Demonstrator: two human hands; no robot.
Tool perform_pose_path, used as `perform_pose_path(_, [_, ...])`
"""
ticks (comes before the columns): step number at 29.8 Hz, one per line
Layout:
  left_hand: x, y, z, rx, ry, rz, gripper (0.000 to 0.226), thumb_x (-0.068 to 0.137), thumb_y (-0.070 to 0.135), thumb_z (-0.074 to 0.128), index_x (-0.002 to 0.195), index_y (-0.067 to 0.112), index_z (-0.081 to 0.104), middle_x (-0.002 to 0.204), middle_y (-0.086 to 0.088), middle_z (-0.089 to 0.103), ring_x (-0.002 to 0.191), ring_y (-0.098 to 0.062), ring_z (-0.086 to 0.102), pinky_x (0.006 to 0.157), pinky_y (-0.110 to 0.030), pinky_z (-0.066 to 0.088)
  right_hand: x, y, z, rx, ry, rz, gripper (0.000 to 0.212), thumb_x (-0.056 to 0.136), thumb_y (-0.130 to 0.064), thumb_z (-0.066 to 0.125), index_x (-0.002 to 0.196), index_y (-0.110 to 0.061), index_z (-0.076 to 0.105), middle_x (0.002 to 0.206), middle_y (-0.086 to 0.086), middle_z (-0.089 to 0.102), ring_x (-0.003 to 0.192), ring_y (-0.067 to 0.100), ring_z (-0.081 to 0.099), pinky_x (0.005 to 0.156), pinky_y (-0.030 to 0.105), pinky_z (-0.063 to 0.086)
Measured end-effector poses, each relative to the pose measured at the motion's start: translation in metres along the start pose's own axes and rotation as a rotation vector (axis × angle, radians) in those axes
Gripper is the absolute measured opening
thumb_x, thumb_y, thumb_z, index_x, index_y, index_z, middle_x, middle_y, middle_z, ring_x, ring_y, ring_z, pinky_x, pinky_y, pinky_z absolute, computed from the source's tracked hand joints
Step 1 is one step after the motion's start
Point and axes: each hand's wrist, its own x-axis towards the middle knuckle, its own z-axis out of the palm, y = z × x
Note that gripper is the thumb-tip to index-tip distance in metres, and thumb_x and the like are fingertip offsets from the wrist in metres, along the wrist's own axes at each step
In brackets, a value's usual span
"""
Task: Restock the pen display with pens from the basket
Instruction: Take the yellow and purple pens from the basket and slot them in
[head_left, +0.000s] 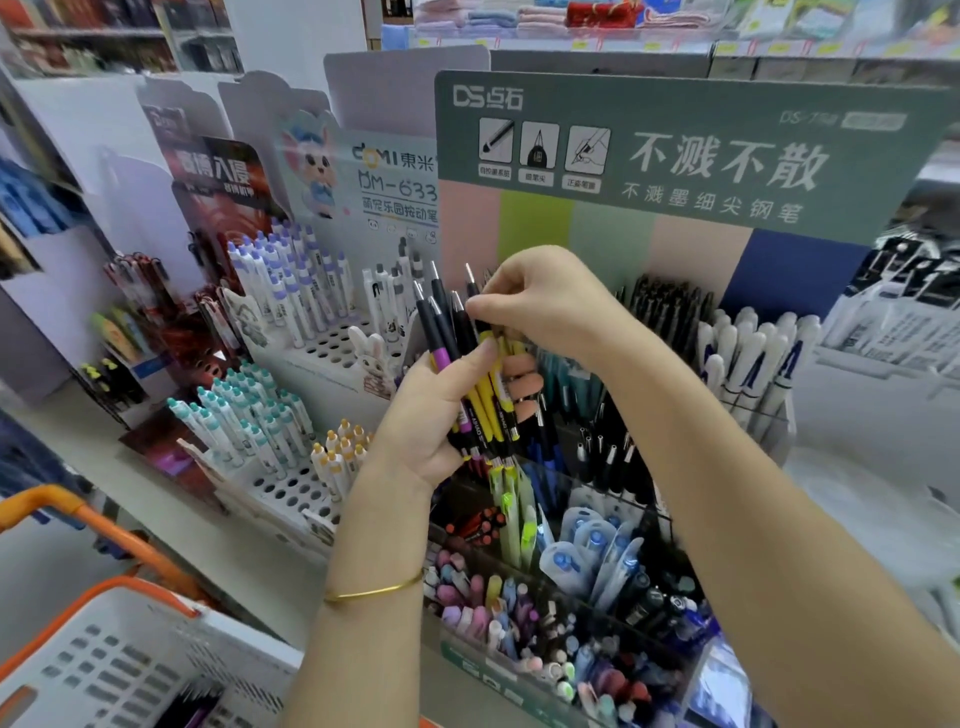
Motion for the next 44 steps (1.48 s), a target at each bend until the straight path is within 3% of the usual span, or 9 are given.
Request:
perform_pose_path(4, [0.0,0.0,-0.002,0.025,0.101,-0.048,0.022,0.099,0.014,0.05,0.091,0.0,0.065,0.078,-0.012,0.073,0.067,-0.021,0.072,0.058,-0.033,0.061,0.011,0.005,-0.008,0.172,0.376,0.051,0.029,0.092,-0.021,0.057,0.087,0.008,0.062,0.081,0.019,0.067,0.069,0.024,0.06,0.077,0.039,0.053])
perform_pose_path(8, [0.001,0.0,-0.007,0.096,0.195,-0.033,0.014,0.097,0.016,0.056,0.087,0.006,0.059,0.065,-0.003,0.065,0.048,-0.01,0.06,0.045,-0.024,0.051,0.017,0.01,-0.014,0.1,0.615,0.021,0.013,0.094,-0.024,0.056,0.093,-0.011,0.054,0.08,-0.007,0.054,0.079,0.013,0.054,0.065,0.021,0.042])
perform_pose_path(17, [-0.003,0.001,-0.003,-0.011,0.148,-0.049,0.012,0.097,0.004,0.052,0.092,0.005,0.062,0.08,-0.008,0.073,0.064,-0.014,0.068,0.051,-0.024,0.055,0.021,0.02,0.011,-0.617,0.38,0.004,0.025,0.09,-0.031,0.06,0.097,-0.008,0.068,0.111,0.009,0.057,0.116,0.031,0.043,0.073,0.033,0.036])
perform_pose_path(22, [-0.005,0.004,-0.003,-0.078,0.105,-0.061,0.012,0.097,0.005,0.051,0.102,0.005,0.062,0.085,-0.011,0.075,0.07,-0.018,0.072,0.058,-0.027,0.059,0.018,0.018,0.015,-0.825,0.234,0.059,0.026,0.089,-0.03,0.062,0.105,-0.01,0.068,0.118,0.009,0.054,0.118,0.033,0.038,0.085,0.038,0.036])
perform_pose_path(26, [-0.004,0.004,-0.003,-0.103,0.065,-0.061,0.016,0.097,0.005,0.051,0.108,0.006,0.062,0.091,-0.015,0.074,0.074,-0.02,0.073,0.059,-0.027,0.06,0.012,0.01,0.002,-0.561,0.441,-0.039,0.023,0.093,-0.027,0.057,0.1,-0.008,0.069,0.109,0.009,0.057,0.111,0.029,0.045,0.08,0.036,0.039])
perform_pose_path(30, [-0.003,0.005,0.001,-0.084,0.015,-0.036,0.018,0.097,0.004,0.049,0.109,0.002,0.062,0.09,-0.015,0.074,0.07,-0.018,0.072,0.056,-0.025,0.058,0.002,-0.006,-0.004,-0.189,0.094,-0.072,0.042,0.093,-0.036,0.057,0.064,-0.006,0.062,0.061,0.002,0.057,0.061,0.022,0.053,0.058,0.03,0.044])
perform_pose_path(34, [-0.002,0.005,0.006,-0.082,-0.004,-0.027,0.016,0.098,0.008,0.048,0.101,0.005,0.064,0.084,-0.013,0.074,0.066,-0.017,0.071,0.056,-0.025,0.058,0.003,0.0,-0.001,-0.144,-0.063,-0.041,0.027,0.088,-0.027,0.064,0.085,-0.002,0.074,0.079,0.013,0.071,0.074,0.024,0.065,0.064,0.026,0.049])
perform_pose_path(37, [-0.001,0.005,0.006,-0.122,0.028,-0.068,0.019,0.099,0.014,0.05,0.097,0.003,0.065,0.083,-0.013,0.074,0.066,-0.017,0.072,0.059,-0.027,0.059,0.006,0.004,-0.004,0.057,0.068,0.011,0.034,0.089,-0.022,0.063,0.09,0.011,0.068,0.088,0.028,0.067,0.063,0.021,0.054,0.063,0.029,0.048])
perform_pose_path(44, [0.005,0.001,-0.002,-0.026,0.203,-0.069,0.005,0.096,0.006,0.054,0.091,0.006,0.054,0.072,-0.007,0.069,0.046,-0.008,0.055,0.038,-0.018,0.043,0.017,0.006,-0.021,0.166,0.634,-0.006,0.008,0.095,-0.02,0.057,0.094,-0.012,0.056,0.088,-0.001,0.06,0.084,0.018,0.062,0.079,0.032,0.052])
